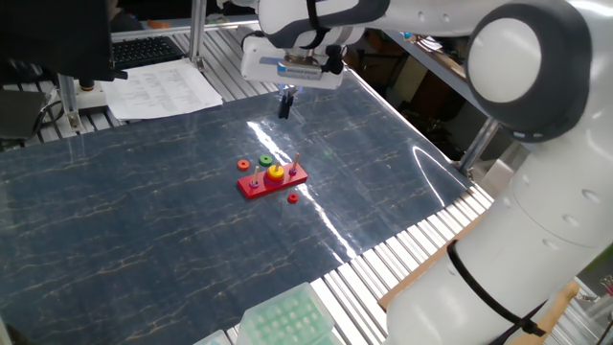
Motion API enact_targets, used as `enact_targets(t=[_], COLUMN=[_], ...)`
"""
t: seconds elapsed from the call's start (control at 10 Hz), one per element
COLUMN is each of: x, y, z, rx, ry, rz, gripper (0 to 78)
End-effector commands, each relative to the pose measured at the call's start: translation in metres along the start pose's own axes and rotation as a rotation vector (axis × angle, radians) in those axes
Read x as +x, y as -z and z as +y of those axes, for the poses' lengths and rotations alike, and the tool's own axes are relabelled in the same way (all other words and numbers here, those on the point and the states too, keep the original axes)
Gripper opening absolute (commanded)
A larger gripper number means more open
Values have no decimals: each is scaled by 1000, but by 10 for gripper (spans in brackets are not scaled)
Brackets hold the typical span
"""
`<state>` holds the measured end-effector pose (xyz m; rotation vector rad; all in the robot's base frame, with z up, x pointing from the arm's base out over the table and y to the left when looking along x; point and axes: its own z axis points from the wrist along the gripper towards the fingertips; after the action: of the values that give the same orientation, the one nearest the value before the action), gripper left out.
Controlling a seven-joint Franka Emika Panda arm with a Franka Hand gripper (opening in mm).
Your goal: Take out one Hanoi block and throw it aside
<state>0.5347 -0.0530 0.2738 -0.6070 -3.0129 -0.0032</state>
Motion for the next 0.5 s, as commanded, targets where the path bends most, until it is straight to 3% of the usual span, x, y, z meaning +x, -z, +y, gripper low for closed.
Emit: enact_targets(t=[0.1,0.5], x=[-9,-17], y=[-6,-27], z=[-5,-17], rx=[1,0], ry=[14,37], rz=[0,-3], gripper=[0,0])
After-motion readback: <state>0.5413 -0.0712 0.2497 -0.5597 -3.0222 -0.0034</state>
